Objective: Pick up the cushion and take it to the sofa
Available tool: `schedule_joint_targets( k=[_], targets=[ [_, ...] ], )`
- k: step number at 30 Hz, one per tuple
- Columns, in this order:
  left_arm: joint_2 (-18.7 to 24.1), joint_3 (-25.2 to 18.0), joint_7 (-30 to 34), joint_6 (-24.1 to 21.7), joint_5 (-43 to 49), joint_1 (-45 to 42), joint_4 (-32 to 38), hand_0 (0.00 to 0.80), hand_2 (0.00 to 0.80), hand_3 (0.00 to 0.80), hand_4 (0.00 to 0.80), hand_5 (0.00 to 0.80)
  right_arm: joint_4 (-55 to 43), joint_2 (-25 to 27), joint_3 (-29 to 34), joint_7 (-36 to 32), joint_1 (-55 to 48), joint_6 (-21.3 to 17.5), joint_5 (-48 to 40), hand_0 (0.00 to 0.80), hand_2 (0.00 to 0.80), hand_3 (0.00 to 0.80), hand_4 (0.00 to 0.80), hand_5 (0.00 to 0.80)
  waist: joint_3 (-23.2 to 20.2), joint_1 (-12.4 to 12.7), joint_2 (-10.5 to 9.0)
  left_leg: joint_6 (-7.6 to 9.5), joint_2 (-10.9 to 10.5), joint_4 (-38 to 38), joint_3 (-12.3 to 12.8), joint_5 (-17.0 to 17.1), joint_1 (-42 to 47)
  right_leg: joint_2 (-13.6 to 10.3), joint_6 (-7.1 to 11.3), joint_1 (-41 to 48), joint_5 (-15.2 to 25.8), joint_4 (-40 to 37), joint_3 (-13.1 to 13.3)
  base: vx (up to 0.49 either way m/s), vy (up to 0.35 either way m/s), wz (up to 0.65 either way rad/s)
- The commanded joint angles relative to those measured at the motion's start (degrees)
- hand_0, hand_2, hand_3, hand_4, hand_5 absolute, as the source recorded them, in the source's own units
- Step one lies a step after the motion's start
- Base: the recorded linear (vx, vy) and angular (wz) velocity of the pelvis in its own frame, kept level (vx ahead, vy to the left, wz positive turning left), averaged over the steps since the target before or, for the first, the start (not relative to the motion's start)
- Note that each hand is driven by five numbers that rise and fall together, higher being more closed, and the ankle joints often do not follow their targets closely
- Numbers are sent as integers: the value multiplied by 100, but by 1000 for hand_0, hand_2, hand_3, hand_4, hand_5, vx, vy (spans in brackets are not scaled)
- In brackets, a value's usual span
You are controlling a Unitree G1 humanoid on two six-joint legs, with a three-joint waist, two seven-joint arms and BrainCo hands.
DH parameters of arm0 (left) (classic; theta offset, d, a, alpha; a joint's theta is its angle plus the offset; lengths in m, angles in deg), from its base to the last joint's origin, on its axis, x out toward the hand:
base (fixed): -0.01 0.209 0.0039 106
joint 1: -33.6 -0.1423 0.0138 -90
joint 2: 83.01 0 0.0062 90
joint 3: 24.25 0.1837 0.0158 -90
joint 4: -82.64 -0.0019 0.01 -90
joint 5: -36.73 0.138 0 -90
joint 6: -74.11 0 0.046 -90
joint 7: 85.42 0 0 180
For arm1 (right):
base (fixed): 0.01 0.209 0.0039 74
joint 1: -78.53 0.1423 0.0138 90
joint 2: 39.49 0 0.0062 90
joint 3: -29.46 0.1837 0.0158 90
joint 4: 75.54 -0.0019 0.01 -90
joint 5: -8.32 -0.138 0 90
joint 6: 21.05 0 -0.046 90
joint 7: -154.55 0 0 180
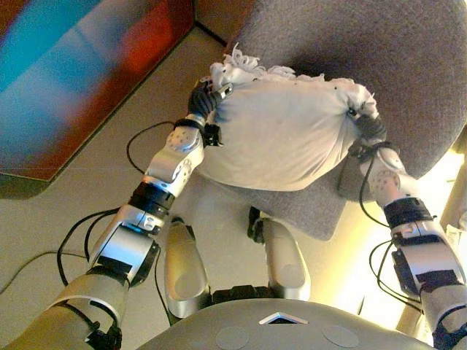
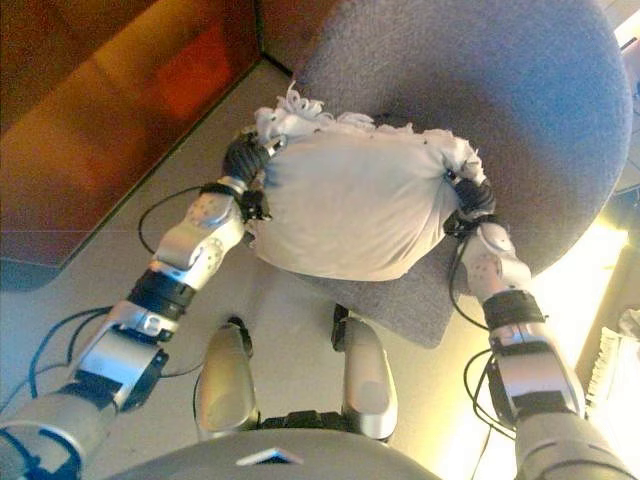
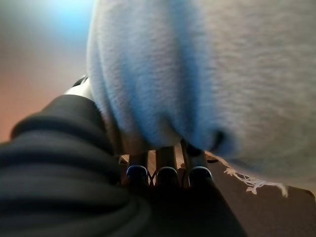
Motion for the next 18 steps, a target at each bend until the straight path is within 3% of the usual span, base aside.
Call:
schedule_joint_targets(
  k=[1,4,11,18],
  targets=[
    [-193,534,-30,-15,-439,151,-28,800,800,800,800,800,267,777,418,-64,1181,-449,-614,800,800,800,800,800,-340,43,-130,-190,189,-333,-185,550,-121,-339,441,803,-164,-347,231,41,-36,1],
    [-397,673,-162,3,-792,314,-35,800,800,800,800,800,510,790,256,-14,1586,-579,-762,800,800,800,800,800,-322,78,-128,-251,232,-365,-206,582,-101,-297,439,942,-184,-448,221,29,-35,0],
    [-794,870,-443,-80,-1449,424,190,800,800,800,800,800,813,1051,-135,27,2355,-483,-601,800,800,800,800,800,-416,114,-192,-361,293,-532,-267,756,-84,-255,423,1180,-210,-663,177,69,-31,0],
    [-987,1084,-535,-488,-1664,455,400,800,800,800,800,800,812,1320,-458,257,2922,-454,-473,800,800,800,800,800,-409,103,-179,-451,337,-700,-367,959,-156,-199,371,1262,-295,-727,190,48,-17,0]
  ],
)
